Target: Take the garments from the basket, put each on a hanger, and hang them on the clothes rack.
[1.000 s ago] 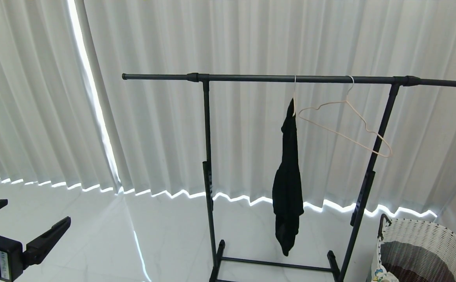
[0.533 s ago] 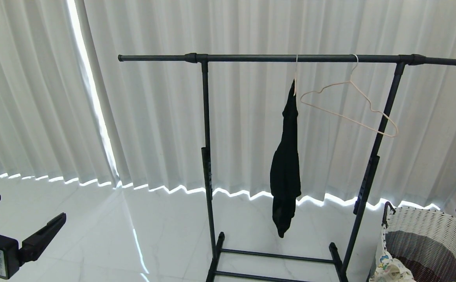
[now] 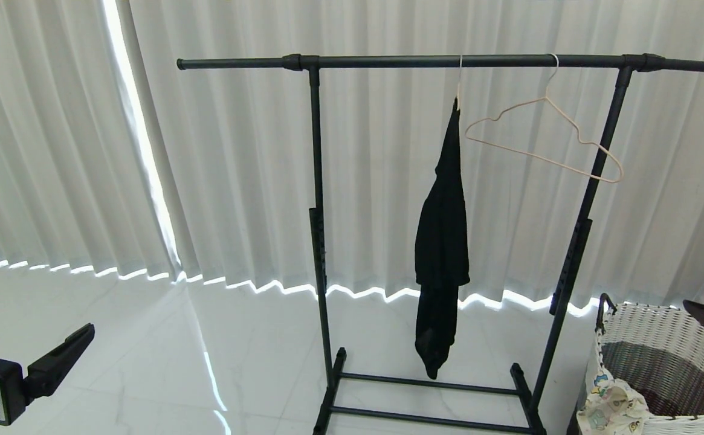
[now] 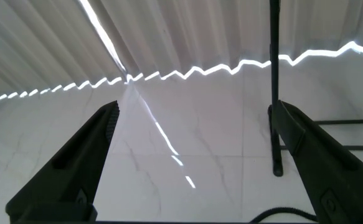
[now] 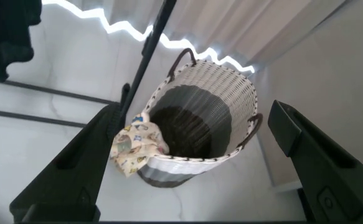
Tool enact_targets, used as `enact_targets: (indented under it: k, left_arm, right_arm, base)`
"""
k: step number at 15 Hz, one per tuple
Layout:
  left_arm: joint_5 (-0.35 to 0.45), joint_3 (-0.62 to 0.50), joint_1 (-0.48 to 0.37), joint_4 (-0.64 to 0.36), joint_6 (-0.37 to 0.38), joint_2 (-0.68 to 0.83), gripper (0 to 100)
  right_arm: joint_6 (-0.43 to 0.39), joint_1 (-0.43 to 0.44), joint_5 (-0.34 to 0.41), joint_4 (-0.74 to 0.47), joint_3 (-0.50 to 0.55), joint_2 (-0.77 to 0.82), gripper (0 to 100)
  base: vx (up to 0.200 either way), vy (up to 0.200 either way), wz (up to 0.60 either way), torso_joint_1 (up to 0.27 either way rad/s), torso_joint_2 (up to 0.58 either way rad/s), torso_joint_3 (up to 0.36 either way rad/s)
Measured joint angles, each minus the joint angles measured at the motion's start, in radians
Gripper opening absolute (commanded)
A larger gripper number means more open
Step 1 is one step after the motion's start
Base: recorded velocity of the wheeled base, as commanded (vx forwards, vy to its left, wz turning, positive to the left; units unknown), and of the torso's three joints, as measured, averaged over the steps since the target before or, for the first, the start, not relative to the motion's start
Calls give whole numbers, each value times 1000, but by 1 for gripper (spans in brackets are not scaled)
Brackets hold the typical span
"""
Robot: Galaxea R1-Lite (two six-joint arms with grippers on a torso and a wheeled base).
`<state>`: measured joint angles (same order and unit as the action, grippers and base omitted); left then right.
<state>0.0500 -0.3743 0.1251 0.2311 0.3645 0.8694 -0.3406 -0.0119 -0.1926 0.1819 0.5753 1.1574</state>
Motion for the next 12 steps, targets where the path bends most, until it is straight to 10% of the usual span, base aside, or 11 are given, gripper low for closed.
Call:
enact_targets:
  k: [12]
  left_arm:
    - [4,17,-14,-1,0,-6,100]
  right_arm:
    - [-12,-66,-2,4,-12,40,100]
  base:
    - [117,-100,0,1,5,5]
